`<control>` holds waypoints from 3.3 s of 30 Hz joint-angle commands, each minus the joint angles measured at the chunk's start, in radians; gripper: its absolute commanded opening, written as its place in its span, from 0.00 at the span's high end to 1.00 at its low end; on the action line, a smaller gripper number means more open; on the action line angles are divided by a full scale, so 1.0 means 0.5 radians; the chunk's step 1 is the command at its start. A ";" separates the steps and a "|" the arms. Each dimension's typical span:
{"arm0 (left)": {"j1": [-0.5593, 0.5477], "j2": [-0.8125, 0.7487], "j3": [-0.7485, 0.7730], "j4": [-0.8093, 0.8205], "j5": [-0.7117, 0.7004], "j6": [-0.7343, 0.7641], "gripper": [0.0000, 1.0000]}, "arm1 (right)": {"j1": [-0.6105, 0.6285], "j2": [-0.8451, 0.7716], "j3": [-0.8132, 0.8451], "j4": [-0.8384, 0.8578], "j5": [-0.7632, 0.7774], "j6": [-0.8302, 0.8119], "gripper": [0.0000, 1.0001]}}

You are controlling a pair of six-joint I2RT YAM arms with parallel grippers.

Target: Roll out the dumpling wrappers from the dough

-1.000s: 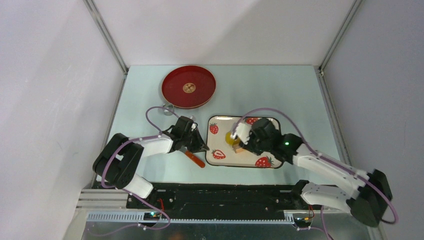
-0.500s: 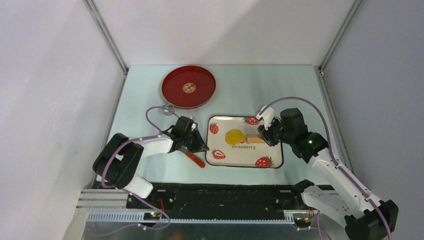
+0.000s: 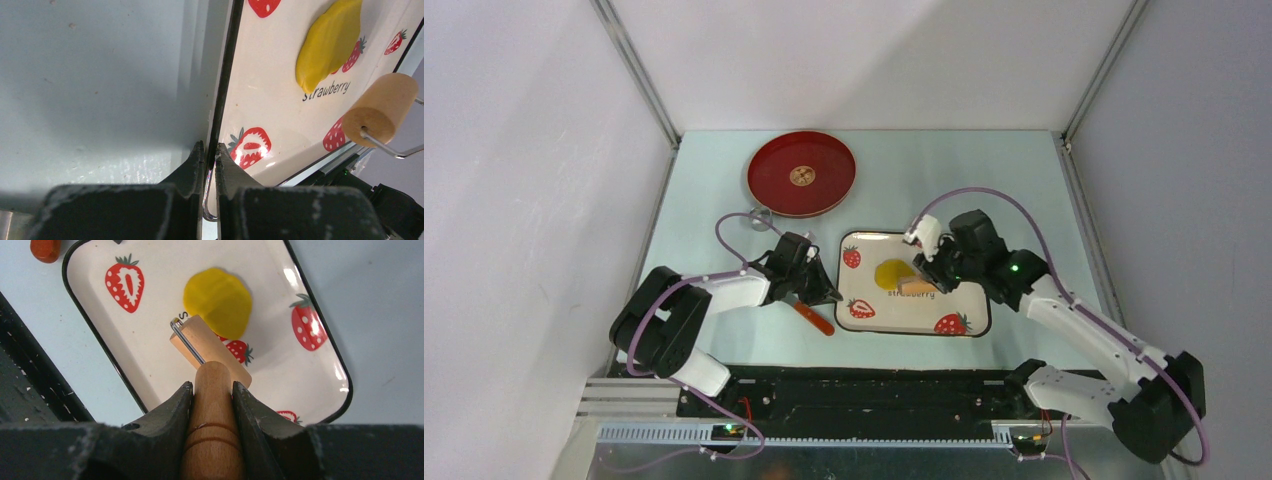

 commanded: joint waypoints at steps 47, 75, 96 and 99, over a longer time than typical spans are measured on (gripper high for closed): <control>0.033 0.064 -0.074 -0.175 -0.243 0.023 1.00 | 0.366 0.591 -0.195 0.051 0.038 -0.019 1.00; 0.032 0.054 -0.077 -0.175 -0.245 0.020 1.00 | 0.347 0.399 -0.388 -0.098 -0.016 0.101 1.00; 0.035 0.063 -0.074 -0.176 -0.242 0.023 1.00 | -0.034 -0.049 -0.035 0.181 0.118 0.262 1.00; 0.035 0.064 -0.075 -0.175 -0.243 0.024 1.00 | -0.184 -0.222 0.014 0.300 -0.045 0.395 1.00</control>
